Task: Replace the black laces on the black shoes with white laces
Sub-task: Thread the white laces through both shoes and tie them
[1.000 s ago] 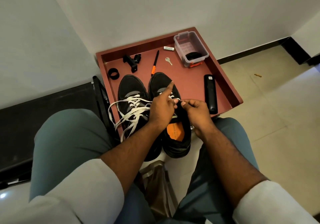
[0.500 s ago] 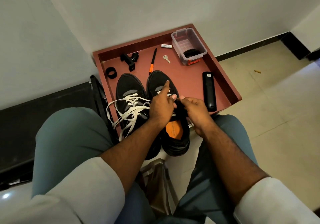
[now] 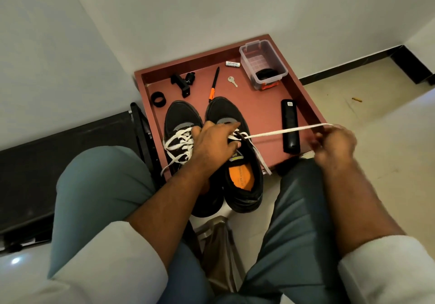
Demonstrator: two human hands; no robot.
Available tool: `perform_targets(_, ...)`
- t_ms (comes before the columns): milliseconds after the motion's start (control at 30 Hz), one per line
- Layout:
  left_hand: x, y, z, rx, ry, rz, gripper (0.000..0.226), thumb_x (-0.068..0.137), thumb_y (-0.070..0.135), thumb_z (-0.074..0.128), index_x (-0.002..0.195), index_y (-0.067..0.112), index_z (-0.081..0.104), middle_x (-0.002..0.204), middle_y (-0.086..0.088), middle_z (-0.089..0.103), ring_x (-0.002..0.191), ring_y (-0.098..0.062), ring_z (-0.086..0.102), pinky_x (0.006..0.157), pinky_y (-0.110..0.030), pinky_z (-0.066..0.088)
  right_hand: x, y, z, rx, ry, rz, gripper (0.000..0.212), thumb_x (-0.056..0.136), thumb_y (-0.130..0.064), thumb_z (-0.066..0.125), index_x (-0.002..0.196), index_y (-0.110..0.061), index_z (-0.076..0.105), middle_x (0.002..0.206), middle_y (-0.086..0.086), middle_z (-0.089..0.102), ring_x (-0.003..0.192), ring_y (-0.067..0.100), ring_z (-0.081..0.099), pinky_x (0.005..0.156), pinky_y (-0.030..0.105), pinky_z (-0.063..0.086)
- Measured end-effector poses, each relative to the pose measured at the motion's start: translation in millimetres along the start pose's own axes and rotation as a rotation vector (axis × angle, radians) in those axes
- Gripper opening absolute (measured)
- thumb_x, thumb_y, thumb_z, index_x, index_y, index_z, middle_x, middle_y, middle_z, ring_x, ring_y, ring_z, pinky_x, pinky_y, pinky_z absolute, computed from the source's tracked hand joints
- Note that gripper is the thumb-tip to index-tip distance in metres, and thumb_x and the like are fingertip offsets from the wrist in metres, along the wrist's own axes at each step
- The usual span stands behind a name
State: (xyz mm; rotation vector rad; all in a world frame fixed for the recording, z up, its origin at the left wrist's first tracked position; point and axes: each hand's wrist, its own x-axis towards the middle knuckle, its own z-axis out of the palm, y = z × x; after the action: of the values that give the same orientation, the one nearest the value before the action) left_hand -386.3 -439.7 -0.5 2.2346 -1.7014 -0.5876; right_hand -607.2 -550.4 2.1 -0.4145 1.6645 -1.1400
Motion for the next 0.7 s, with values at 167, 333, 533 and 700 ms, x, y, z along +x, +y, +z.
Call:
perform_targets(167,-2,4,-1,0.085,0.027,0.028,0.048,0.09,0.039,0.062,0.136,0.042,0.05,0.137,0.009,0.047,0.127,-0.02,0.036,0.102,-0.045,0.023,-5,3,-9,-0.474,0.104,-0.539,0.028,0.092,-0.003,0.05,0.117,-0.016,0.054,0.116,0.001,0.053,0.101,0.013,0.056,0.07,0.005,0.045)
perform_targets(333,-2,4,0,0.053,0.019,0.021,0.035,0.089,0.038,0.063,0.124,0.046,0.061,0.144,0.012,0.041,0.132,-0.018,0.03,0.107,-0.048,0.02,-57,64,34,-0.952,-0.754,-0.79,0.02,0.091,-0.011,0.061,0.109,-0.012,0.07,0.108,0.001,0.066,0.096,0.014,0.06,0.084,0.026,0.05)
perform_targets(533,-2,2,-1,0.068,0.004,0.017,0.029,0.09,0.043,0.061,0.118,0.046,0.064,0.144,0.013,0.042,0.135,-0.018,0.028,0.111,-0.054,0.015,-16,44,17,-0.902,-0.314,-0.824,0.013,0.096,-0.012,0.052,0.099,-0.013,0.064,0.107,0.002,0.055,0.094,0.015,0.056,0.077,0.02,0.046)
perform_targets(700,-1,4,-1,0.099,0.001,0.001,0.029,0.089,0.045,0.061,0.118,0.047,0.064,0.146,0.012,0.04,0.138,-0.021,0.024,0.113,-0.055,0.01,14,-13,-18,-0.37,0.436,-0.562,0.02,0.095,-0.009,0.048,0.106,-0.009,0.064,0.114,0.007,0.051,0.107,0.022,0.056,0.068,-0.003,0.034)
